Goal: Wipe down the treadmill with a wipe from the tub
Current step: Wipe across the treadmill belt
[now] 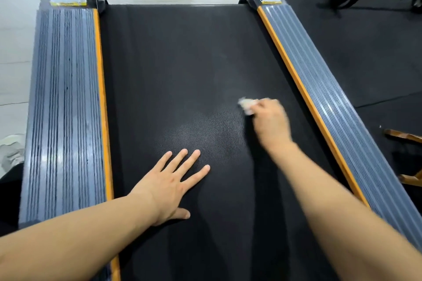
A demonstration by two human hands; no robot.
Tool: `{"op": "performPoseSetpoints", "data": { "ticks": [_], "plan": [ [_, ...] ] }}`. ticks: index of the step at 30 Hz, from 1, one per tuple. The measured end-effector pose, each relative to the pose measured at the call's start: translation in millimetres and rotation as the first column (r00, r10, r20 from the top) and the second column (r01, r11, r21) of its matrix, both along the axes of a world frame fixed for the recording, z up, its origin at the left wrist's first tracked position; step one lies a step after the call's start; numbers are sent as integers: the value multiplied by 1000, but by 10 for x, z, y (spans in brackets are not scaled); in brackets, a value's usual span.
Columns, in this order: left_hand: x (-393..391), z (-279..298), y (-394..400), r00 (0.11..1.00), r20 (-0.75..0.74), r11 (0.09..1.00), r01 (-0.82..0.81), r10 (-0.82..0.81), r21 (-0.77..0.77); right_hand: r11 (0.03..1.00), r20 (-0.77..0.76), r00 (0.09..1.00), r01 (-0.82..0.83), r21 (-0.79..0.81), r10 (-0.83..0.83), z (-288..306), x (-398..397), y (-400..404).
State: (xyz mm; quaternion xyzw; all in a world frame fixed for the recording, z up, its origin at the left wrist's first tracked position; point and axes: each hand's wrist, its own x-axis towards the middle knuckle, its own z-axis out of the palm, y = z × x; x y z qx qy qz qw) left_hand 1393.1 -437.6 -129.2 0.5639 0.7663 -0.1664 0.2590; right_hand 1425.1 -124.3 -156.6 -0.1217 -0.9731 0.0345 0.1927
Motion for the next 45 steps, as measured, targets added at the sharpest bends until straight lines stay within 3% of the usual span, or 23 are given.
{"op": "performPoseSetpoints", "data": {
  "ticks": [3, 6, 8, 11, 13, 15, 16, 18, 20, 22, 25, 28, 30, 34, 36, 38, 40, 42, 43, 45],
  "plan": [
    [7, -18, 14, 1000, -3, 1000, -1, 1, -5, 907, 223, 880, 418, 59, -420, 64, 164, 690],
    [5, -30, 16, 1000, -4, 1000, 3, -3, -13, 839, 251, 807, 541, 48, -535, 69, 41, 532],
    [6, -27, 11, 1000, 2, 1000, -1, 1, -13, 884, 195, 862, 463, 70, -467, 73, -164, 95],
    [15, -5, 22, 1000, -2, 1000, -12, 12, -8, 988, 135, 983, 133, -84, -121, 8, -401, -805],
    [12, 9, 35, 1000, -1, 1000, -21, 21, -11, 979, 87, 986, -128, -159, 143, -93, -434, -1316],
    [25, 15, 38, 1000, 9, 1000, -25, 25, -14, 950, 29, 960, -271, -157, 279, -71, -413, -1308],
    [25, 5, 38, 999, 6, 999, -32, 32, -5, 957, -22, 964, -266, -114, 265, -69, -389, -1101],
    [26, -7, 26, 999, 8, 999, -44, 44, 10, 997, -85, 993, -82, -8, 81, -101, -260, -457],
    [19, -19, 17, 999, 11, 999, -45, 45, 9, 976, 11, 977, 212, 42, -212, -65, -107, 220],
    [14, -17, 19, 999, 14, 999, -40, 40, 13, 896, 166, 882, 443, 36, -442, -43, -2, 527],
    [11, -12, 11, 999, 20, 999, -44, 44, 3, 832, 222, 808, 555, 23, -545, -87, -87, 367],
    [-2, -3, 7, 998, 19, 999, -53, 53, 7, 916, 164, 901, 389, 97, -400, -113, -224, -225],
    [21, 46, 16, 999, 11, 999, -51, 51, 18, 981, 135, 973, 179, 70, -187, -156, -254, -805],
    [128, 192, -130, 999, 18, 999, -29, 29, -16, 977, 101, 987, -108, -185, 128, -210, -110, -1771],
    [112, 262, -357, 999, 25, 999, 23, -22, -45, 968, 61, 972, -218, -127, 227, -173, -74, -1588],
    [98, 333, -683, 999, 32, 997, 26, -24, -67, 984, 32, 984, -173, -34, 174, -144, -56, -1286],
    [146, 367, -915, 1000, 21, 997, -6, 8, -79, 997, -21, 997, 71, -22, -71, -122, -35, -1007],
    [273, 388, -994, 999, 5, 996, -37, 38, -80, 952, -16, 956, 289, -100, -292, -118, -58, -1009],
    [335, 399, -991, 998, 7, 995, -61, 61, -76, 942, -20, 950, 308, -135, -313, -101, -108, -1157],
    [399, 396, -967, 994, 21, 993, -105, 106, -55, 974, -74, 990, 101, -201, -118, -93, -263, -1687]
  ]
}}
